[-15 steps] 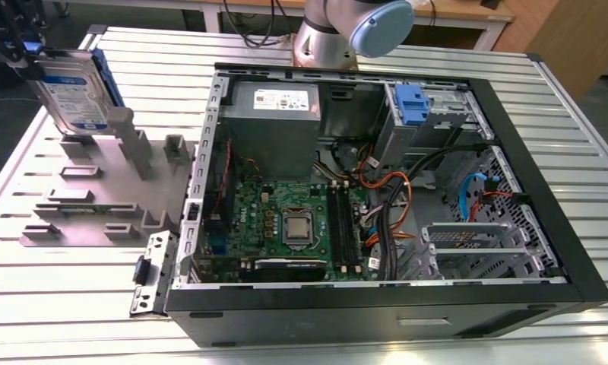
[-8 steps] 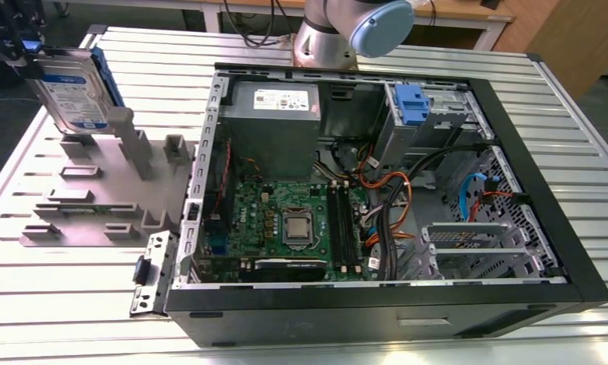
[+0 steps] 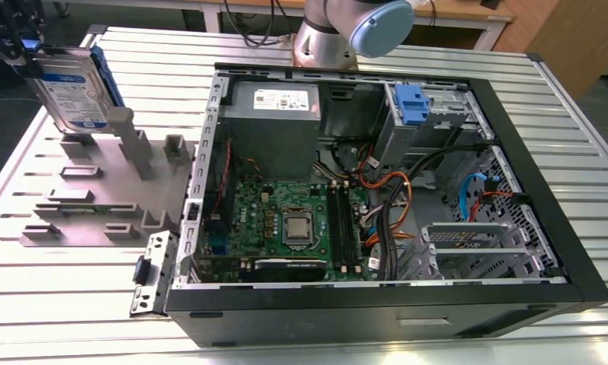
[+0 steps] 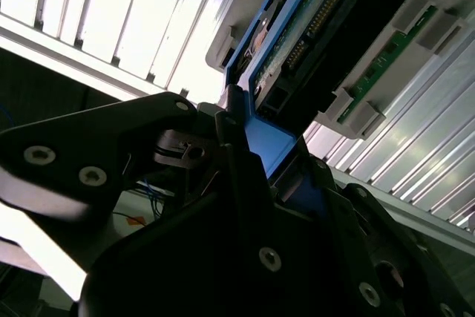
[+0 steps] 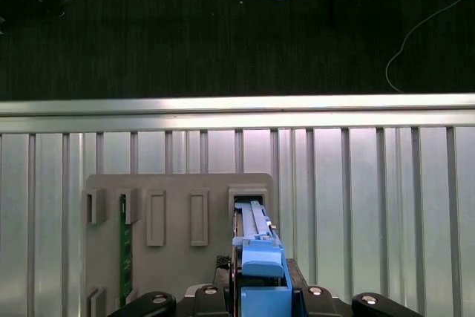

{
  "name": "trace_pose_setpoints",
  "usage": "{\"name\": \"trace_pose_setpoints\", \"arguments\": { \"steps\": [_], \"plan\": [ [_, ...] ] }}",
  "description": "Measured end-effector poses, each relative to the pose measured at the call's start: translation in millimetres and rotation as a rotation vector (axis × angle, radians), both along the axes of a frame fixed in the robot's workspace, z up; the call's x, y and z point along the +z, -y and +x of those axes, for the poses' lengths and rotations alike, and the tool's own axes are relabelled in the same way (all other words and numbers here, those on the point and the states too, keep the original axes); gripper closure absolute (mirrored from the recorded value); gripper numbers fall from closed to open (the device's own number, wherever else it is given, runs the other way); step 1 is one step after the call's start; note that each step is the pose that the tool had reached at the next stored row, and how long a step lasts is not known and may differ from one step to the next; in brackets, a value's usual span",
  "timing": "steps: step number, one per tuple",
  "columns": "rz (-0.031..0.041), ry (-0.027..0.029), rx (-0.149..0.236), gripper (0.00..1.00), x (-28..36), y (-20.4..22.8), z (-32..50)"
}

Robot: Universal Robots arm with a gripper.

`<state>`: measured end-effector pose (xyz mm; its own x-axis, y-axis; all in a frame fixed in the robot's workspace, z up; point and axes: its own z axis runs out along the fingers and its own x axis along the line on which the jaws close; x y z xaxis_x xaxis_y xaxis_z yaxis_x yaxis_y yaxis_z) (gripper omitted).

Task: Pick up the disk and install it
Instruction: 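Pick up the disk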

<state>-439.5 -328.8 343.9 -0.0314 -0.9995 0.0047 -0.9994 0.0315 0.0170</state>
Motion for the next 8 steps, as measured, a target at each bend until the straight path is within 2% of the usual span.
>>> {"name": "trace_pose_setpoints", "arguments": {
  "steps": [8],
  "plan": [
    [-0.001,0.0,0.0,0.63,1.5,0.0,0.0]
  ]
}}
